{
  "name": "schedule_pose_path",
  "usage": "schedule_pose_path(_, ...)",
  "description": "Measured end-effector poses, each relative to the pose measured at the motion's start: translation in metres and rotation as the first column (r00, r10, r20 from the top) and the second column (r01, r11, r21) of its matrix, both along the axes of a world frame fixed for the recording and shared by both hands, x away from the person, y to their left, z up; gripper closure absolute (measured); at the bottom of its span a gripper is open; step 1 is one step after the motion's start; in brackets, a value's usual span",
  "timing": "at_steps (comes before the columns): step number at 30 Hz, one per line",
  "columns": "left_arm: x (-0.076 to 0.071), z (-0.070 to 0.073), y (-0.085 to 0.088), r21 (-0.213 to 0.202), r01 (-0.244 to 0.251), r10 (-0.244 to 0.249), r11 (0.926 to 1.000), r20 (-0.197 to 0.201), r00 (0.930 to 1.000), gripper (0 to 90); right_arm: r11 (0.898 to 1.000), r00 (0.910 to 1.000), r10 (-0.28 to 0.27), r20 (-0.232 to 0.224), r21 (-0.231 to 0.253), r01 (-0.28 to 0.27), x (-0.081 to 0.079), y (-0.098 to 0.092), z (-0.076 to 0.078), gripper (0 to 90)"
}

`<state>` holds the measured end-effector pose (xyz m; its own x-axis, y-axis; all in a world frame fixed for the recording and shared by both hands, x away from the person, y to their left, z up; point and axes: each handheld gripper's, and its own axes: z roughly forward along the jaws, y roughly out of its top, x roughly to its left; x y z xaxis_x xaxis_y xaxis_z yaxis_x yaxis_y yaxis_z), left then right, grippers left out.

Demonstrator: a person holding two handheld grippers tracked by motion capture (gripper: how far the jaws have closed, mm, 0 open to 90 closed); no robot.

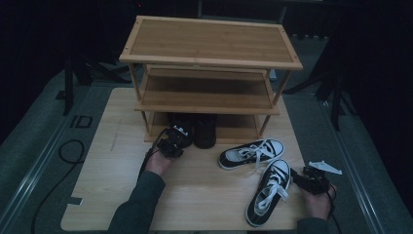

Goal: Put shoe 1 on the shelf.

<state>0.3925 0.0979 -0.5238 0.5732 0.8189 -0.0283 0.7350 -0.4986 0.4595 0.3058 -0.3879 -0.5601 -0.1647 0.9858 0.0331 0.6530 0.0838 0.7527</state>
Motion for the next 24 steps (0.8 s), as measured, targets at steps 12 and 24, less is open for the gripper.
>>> schedule_pose_path(12,-0.011,0.014,-0.004,-0.037,0.050,-0.049,0.9981,0.031,0.9983,70.3,1.000,1.0000,0.000,0.000,-0.001,0.000,0.000,0.000,0.000,40.2)
schedule_pose_path(24,-0.019,0.028,-0.022,-0.043,0.127,-0.125,0.9909,0.044,0.9912,66.1,1.000,1.0000,0.000,0.000,0.000,0.000,0.000,0.000,0.000,40.1)
